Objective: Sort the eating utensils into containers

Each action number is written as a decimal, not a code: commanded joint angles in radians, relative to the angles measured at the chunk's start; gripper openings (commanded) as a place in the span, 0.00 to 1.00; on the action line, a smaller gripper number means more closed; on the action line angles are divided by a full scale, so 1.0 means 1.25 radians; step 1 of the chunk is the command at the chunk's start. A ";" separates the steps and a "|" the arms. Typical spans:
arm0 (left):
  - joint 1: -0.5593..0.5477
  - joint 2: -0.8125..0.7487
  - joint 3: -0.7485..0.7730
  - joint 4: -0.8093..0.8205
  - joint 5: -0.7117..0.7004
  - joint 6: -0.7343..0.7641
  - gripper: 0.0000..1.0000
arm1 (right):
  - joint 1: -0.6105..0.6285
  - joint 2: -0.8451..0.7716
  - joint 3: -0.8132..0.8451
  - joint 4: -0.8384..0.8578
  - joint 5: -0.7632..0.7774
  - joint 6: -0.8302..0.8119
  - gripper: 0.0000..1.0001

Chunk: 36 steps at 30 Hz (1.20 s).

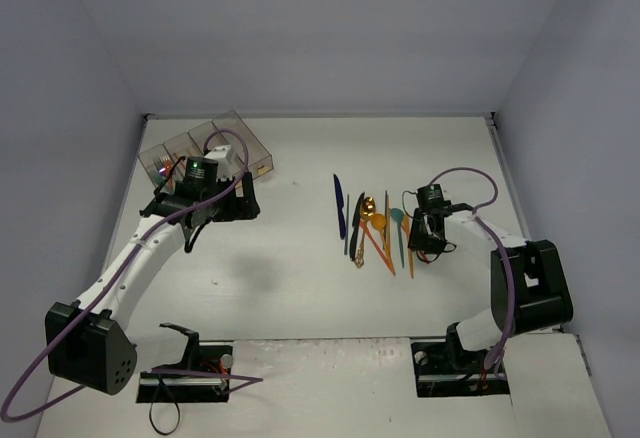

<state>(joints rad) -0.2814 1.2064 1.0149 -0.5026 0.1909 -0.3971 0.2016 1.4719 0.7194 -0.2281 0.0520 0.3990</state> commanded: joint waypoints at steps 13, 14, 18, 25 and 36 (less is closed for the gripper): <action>-0.006 -0.010 0.012 0.041 0.004 0.020 0.80 | -0.005 0.093 0.067 -0.004 0.018 -0.013 0.02; -0.006 -0.009 0.013 0.040 0.004 0.021 0.80 | -0.005 0.101 0.076 -0.005 0.020 -0.019 0.00; -0.006 -0.009 0.015 0.041 0.007 0.023 0.80 | -0.005 0.127 0.124 -0.005 0.023 -0.036 0.00; -0.006 -0.016 0.014 0.040 0.014 0.024 0.80 | -0.005 0.135 0.177 -0.006 0.055 -0.033 0.00; -0.060 -0.023 0.024 0.157 0.129 -0.063 0.80 | 0.020 -0.108 0.263 0.000 -0.086 -0.005 0.00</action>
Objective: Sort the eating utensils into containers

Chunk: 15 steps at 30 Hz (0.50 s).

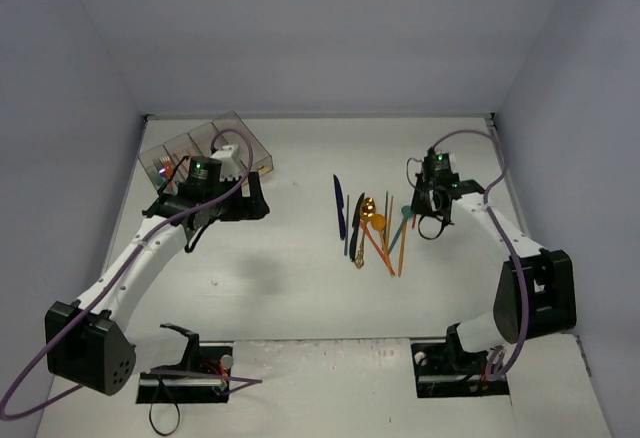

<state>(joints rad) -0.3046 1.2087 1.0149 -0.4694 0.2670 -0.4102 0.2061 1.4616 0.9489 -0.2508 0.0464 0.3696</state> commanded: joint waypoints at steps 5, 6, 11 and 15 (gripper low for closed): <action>-0.141 -0.003 0.038 0.252 0.078 -0.113 0.80 | 0.090 -0.146 0.126 0.060 -0.157 0.087 0.00; -0.157 0.004 0.041 0.280 0.077 -0.126 0.80 | 0.106 -0.153 0.131 0.073 -0.164 0.102 0.00; -0.240 0.057 0.082 0.354 0.048 -0.145 0.80 | 0.160 -0.190 0.107 0.176 -0.199 0.198 0.00; -0.284 0.087 0.104 0.394 0.025 -0.142 0.80 | 0.182 -0.215 0.068 0.283 -0.218 0.275 0.00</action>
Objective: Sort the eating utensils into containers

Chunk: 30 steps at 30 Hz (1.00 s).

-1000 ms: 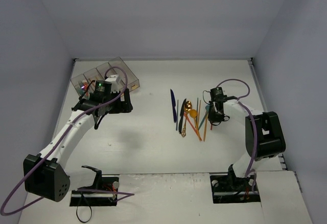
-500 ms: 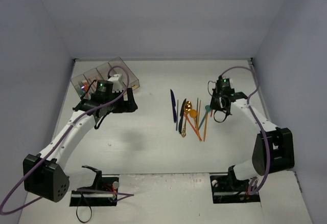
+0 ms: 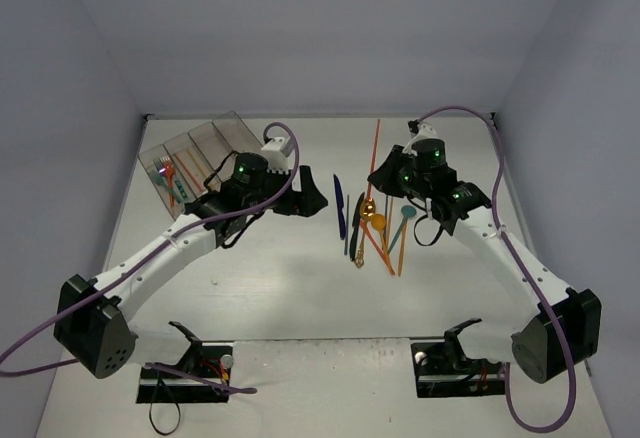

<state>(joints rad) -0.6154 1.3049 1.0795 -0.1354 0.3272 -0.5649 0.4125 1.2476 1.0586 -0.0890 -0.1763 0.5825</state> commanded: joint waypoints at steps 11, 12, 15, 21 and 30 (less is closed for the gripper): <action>-0.088 0.052 0.087 0.175 -0.048 -0.019 0.80 | 0.044 -0.049 -0.043 0.232 -0.092 0.161 0.00; -0.089 0.053 0.089 0.179 -0.048 -0.021 0.80 | 0.046 -0.048 -0.044 0.238 -0.097 0.165 0.00; -0.093 0.058 0.091 0.191 -0.047 -0.025 0.79 | 0.050 -0.049 -0.051 0.248 -0.102 0.169 0.00; -0.099 0.085 0.107 0.199 -0.045 -0.028 0.67 | 0.056 -0.047 -0.055 0.263 -0.111 0.173 0.00; -0.102 0.117 0.136 0.204 -0.052 -0.028 0.43 | 0.066 -0.049 -0.072 0.278 -0.111 0.181 0.00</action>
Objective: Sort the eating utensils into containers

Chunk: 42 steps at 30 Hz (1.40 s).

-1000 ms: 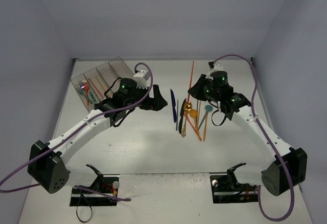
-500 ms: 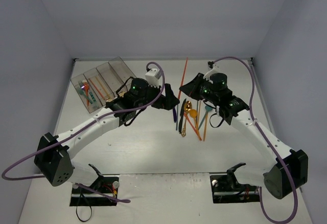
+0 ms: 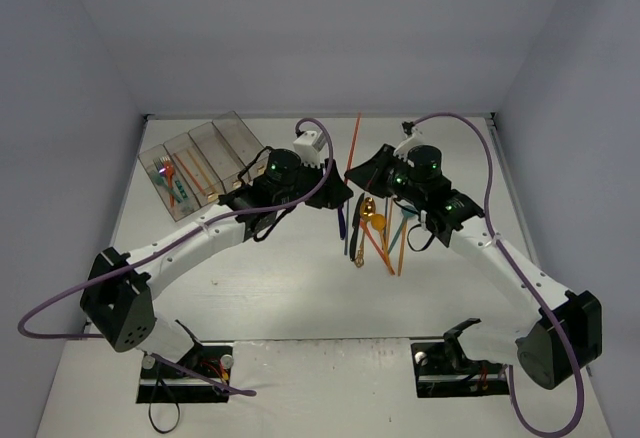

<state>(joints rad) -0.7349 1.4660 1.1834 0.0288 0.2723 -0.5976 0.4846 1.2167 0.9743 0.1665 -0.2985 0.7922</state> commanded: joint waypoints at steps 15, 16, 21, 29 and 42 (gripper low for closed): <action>-0.006 -0.007 0.048 0.075 -0.013 -0.002 0.00 | 0.019 0.001 -0.015 0.099 -0.013 0.012 0.00; -0.006 -0.007 0.045 0.075 -0.013 -0.003 0.00 | 0.019 0.003 -0.013 0.100 -0.014 0.011 0.00; -0.004 -0.019 0.029 0.076 -0.032 -0.002 0.00 | 0.018 0.007 -0.010 0.101 -0.006 0.003 0.25; 0.029 -0.045 -0.015 -0.001 -0.117 -0.025 0.00 | -0.042 0.013 -0.006 0.059 0.019 -0.053 0.72; 0.341 -0.099 -0.058 -0.251 -0.255 -0.092 0.00 | -0.219 -0.025 -0.003 -0.178 0.085 -0.264 0.93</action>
<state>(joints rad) -0.4396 1.3822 1.0621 -0.1851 0.0469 -0.6901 0.2205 1.2315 0.9386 0.0092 -0.2336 0.5764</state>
